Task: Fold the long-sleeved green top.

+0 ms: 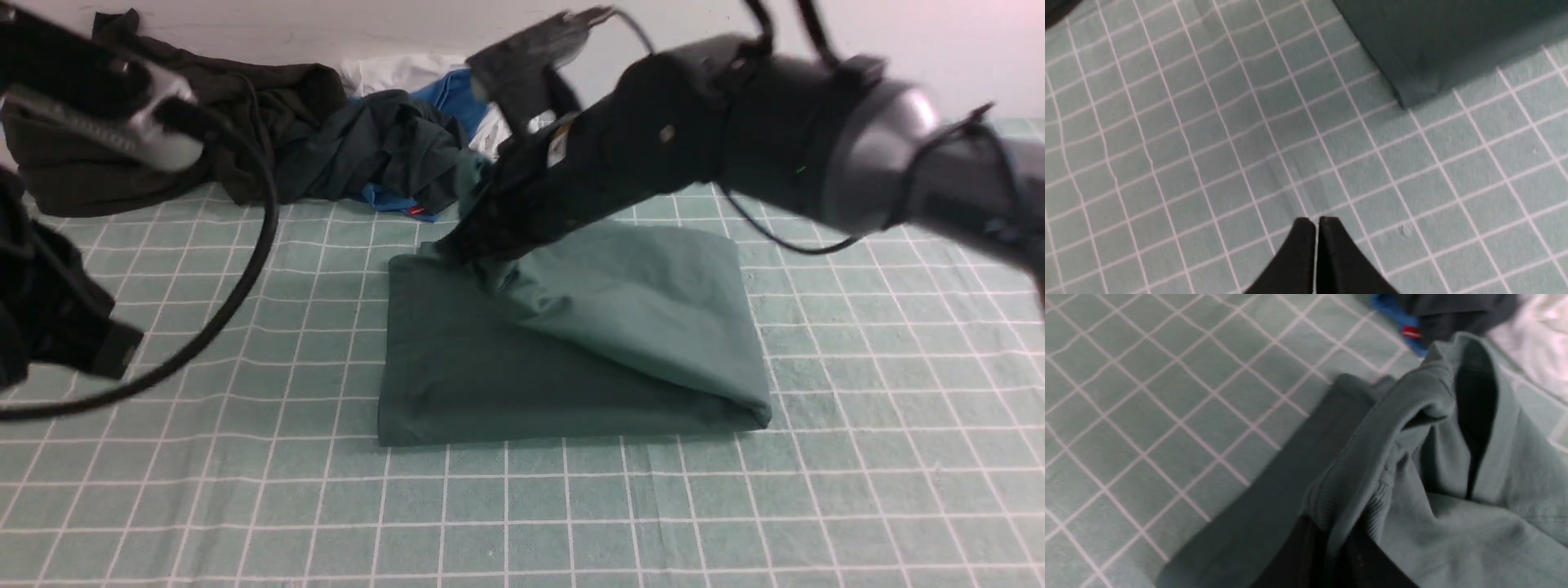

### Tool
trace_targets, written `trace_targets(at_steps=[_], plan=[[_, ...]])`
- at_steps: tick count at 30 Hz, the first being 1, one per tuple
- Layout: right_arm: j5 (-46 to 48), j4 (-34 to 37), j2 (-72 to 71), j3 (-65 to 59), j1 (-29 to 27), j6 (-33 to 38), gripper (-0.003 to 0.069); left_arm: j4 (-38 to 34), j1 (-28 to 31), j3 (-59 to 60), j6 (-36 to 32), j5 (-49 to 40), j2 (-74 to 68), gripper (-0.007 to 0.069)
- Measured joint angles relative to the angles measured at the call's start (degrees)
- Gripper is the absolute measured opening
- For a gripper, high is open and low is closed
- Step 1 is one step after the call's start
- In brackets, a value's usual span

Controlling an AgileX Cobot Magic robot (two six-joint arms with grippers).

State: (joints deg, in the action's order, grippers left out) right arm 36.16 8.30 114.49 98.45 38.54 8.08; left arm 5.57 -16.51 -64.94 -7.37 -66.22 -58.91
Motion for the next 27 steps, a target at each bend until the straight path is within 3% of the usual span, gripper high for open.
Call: trace_targets(at_steps=[2,3,5,8,11,13,16,21,23,25,27], plan=[[-3.1,2.1,3.5,0.0,2.5,1.4,0.0169,0.4,0.0,6.2,1.1,0.0,5.4,-0.0003],[-3.3,2.3,3.6,0.0,2.6,1.5,0.0180,0.5,0.0,7.1,1.4,0.0,5.8,-0.0003],[-3.4,3.0,4.3,0.0,3.3,2.2,0.0319,1.9,0.0,13.1,4.1,0.3,11.4,-0.0003],[-2.1,1.5,3.4,0.1,3.0,2.4,0.0453,3.7,0.0,18.6,7.4,0.5,18.3,-0.0003],[0.9,-0.9,2.6,0.2,2.2,2.0,0.0521,5.3,0.0,22.8,9.8,1.3,24.9,-0.0003],[3.8,-2.3,2.4,0.2,1.3,1.0,0.0526,6.4,0.0,25.5,11.7,2.5,30.3,-0.0003],[7.7,-2.9,1.9,0.2,0.2,-0.3,0.0492,7.2,0.0,28.0,13.5,3.5,35.3,-0.0003],[16.5,-3.9,-5.7,0.1,-1.4,-1.3,0.0252,8.2,0.0,32.7,14.8,7.6,44.9,-0.0003],[17.5,-3.9,-8.5,-0.3,-1.6,-1.3,0.0198,8.5,0.0,33.0,14.8,8.3,45.8,-0.0003],[17.6,-3.9,-14.4,-2.9,-2.1,-0.9,0.0069,8.7,0.0,33.2,15.0,9.2,46.9,-0.0003],[16.3,-3.7,-21.0,-8.5,-2.7,-0.7,0.0011,8.8,0.0,33.4,15.0,9.4,47.1,-0.0003]])
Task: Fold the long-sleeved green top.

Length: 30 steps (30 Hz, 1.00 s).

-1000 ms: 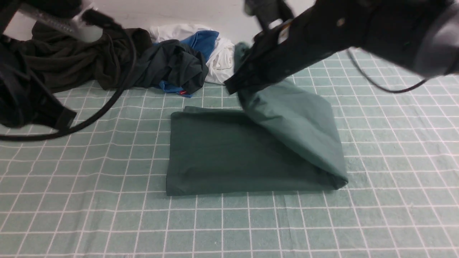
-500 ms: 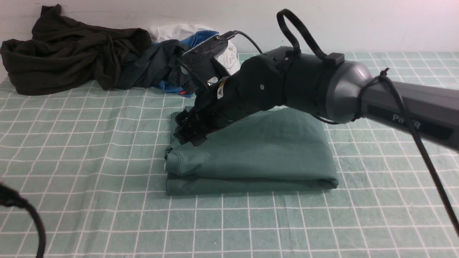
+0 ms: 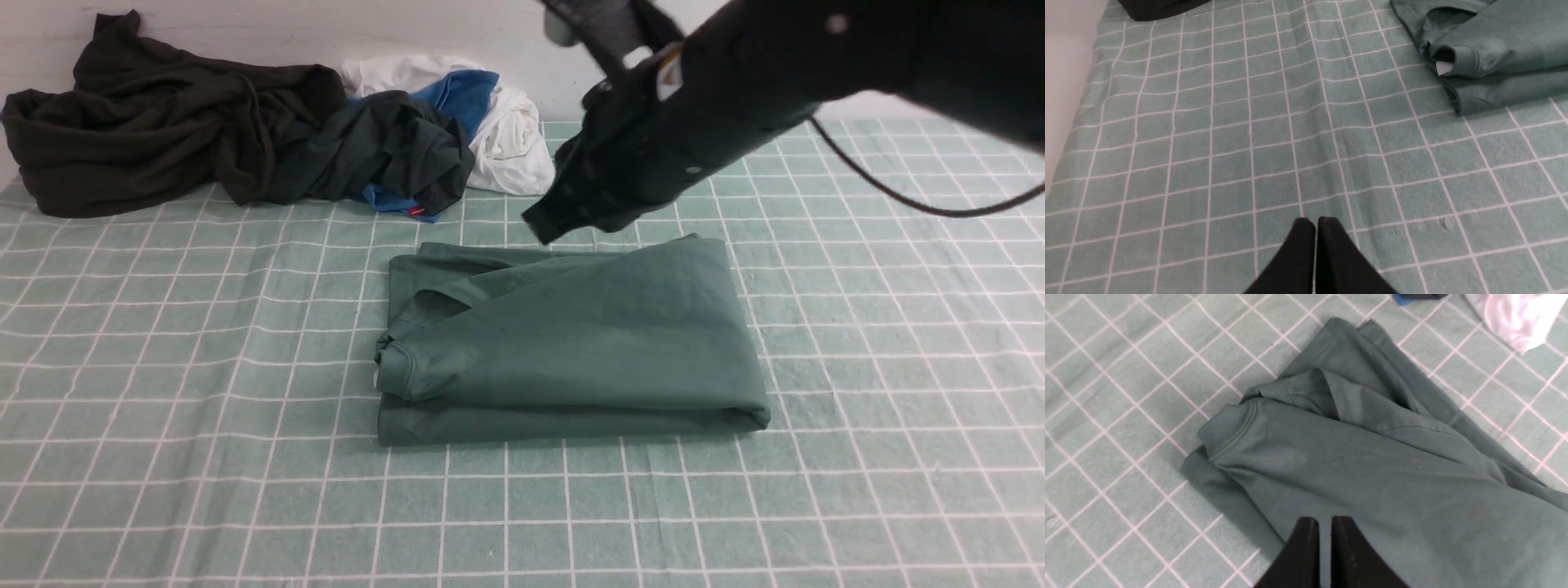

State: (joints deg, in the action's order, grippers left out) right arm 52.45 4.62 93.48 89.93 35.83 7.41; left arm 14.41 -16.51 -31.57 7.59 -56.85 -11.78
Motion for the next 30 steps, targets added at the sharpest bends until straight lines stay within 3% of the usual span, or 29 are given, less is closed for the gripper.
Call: trace_targets(at_steps=[8,15,30], plan=[[-7.8,0.0,-25.4,-24.8,-0.6,0.2,-0.0013,0.0,0.0,0.2,0.0,0.0,0.1,-0.0003],[-13.9,0.0,-44.6,-37.6,-0.6,0.2,-0.0013,0.0,0.0,0.2,0.1,0.0,0.1,-0.0003],[-10.8,-0.2,-59.1,-41.6,-0.6,0.2,-0.0013,0.0,0.0,0.2,0.1,0.0,0.1,-0.0003]])
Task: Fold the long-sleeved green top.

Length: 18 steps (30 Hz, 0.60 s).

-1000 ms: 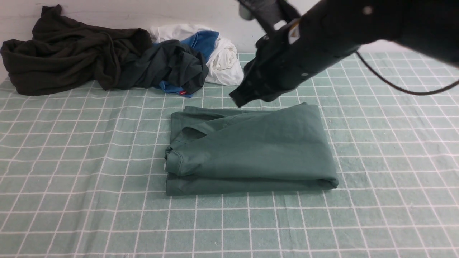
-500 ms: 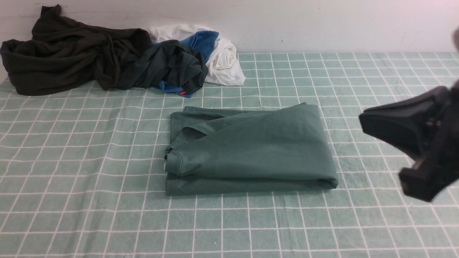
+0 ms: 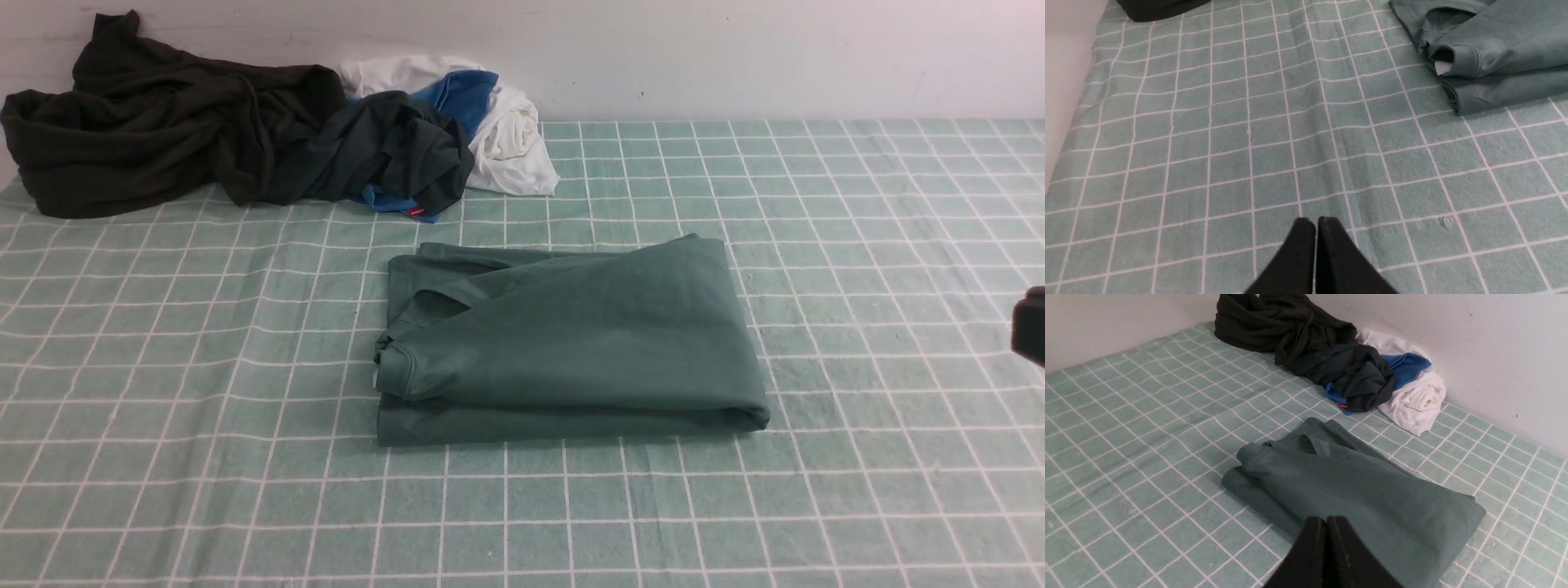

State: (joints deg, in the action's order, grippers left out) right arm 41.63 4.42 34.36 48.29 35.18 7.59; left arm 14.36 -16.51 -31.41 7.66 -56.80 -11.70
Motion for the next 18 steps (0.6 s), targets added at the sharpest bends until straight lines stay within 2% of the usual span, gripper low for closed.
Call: trace_targets(at_steps=[3,7,10,12,13,15,17,18], plan=[[-2.7,0.3,-0.1,-1.2,0.0,0.0,-0.0013,0.0,0.0,0.0,0.0,0.0,0.0,-0.0003],[-15.4,0.4,-2.8,-9.2,-0.5,-0.1,-0.0013,-0.2,0.0,0.0,0.0,0.0,0.0,-0.0003],[-24.3,0.4,-7.1,-18.0,-3.8,-0.6,-0.0013,-0.2,0.0,0.0,0.0,0.0,0.0,-0.0003],[-28.0,0.4,-9.8,-22.4,-6.8,-1.3,-0.0013,-0.2,0.0,0.0,0.0,0.0,0.0,-0.0003],[-31.1,0.4,-13.8,-27.7,-11.8,-3.3,-0.0013,-0.2,0.0,0.0,0.0,0.0,0.0,-0.0003],[-31.8,0.4,-15.9,-30.5,-15.0,-4.5,-0.0013,-0.2,0.0,0.0,0.0,0.0,0.0,-0.0003],[-32.7,-0.1,-21.8,-37.6,-24.7,-8.2,-0.0013,-0.2,0.0,0.0,0.0,0.0,0.0,-0.0003],[-32.7,-0.5,-23.5,-40.0,-27.1,-9.1,-0.0013,-0.2,0.0,0.0,0.0,0.0,0.0,-0.0003]])
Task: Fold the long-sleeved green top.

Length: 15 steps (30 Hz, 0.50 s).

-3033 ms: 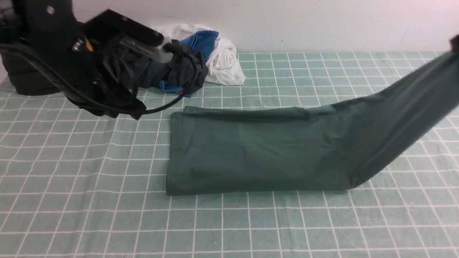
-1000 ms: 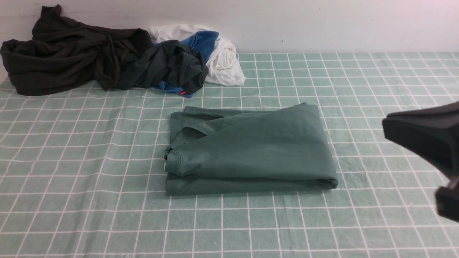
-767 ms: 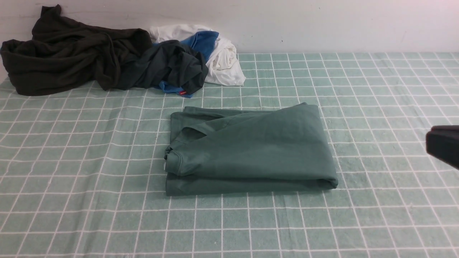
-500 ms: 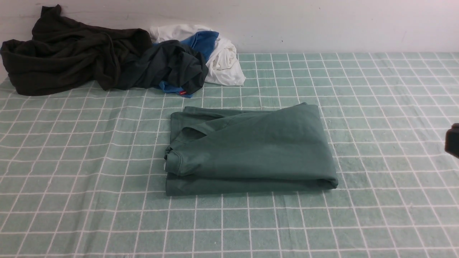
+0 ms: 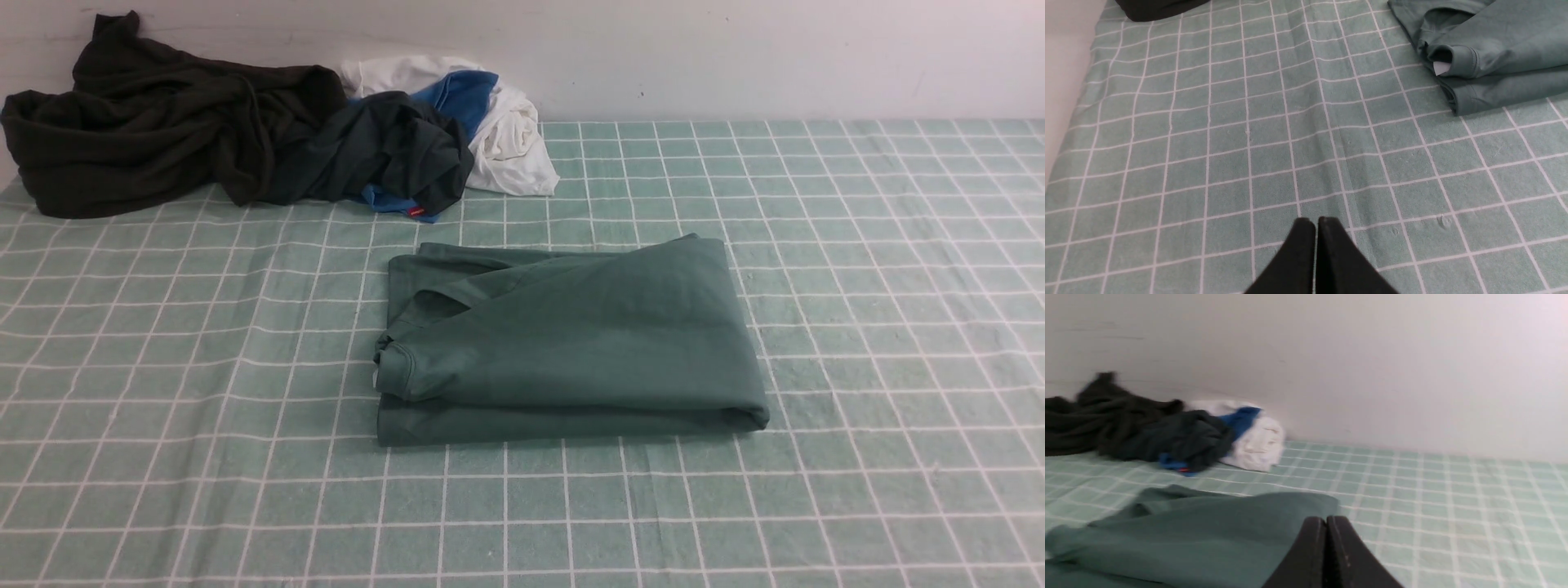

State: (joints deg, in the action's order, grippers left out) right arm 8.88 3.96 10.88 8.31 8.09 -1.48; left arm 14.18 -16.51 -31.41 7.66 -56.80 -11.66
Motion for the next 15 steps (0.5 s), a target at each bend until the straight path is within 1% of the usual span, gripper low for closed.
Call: trace_targets(at_steps=[1,2,4,5,6,10,12,15], plan=[[-0.1,-0.7,-2.0,-1.8,-2.2,-0.7,-0.0013,0.0,0.0,0.0,0.0,0.0,0.0,-0.0003],[0.0,-0.9,-2.4,-2.3,-3.2,-1.1,-0.0013,0.0,0.0,0.0,0.0,0.0,0.0,-0.0003],[0.4,-2.7,-7.7,-8.0,-8.4,-3.1,-0.0013,0.0,0.0,0.0,0.0,0.0,0.0,-0.0003],[0.4,-2.7,-7.7,-8.2,-8.7,-3.2,-0.0013,0.0,0.0,0.0,0.0,0.0,0.0,-0.0003],[1.6,-3.1,-9.8,-9.6,-10.3,-4.0,-0.0013,0.0,0.0,0.0,0.0,0.0,0.0,-0.0003],[6.0,-4.0,-11.4,-9.8,-11.7,-4.4,-0.0013,0.0,0.0,0.0,0.0,0.0,0.0,-0.0003],[10.7,-4.5,-11.5,-9.8,-11.7,-4.4,-0.0013,0.0,0.0,0.0,0.0,0.0,0.0,-0.0003],[11.5,-4.4,-11.5,-9.7,-11.7,-4.4,-0.0013,0.0,0.0,0.0,0.0,0.0,0.0,-0.0003]])
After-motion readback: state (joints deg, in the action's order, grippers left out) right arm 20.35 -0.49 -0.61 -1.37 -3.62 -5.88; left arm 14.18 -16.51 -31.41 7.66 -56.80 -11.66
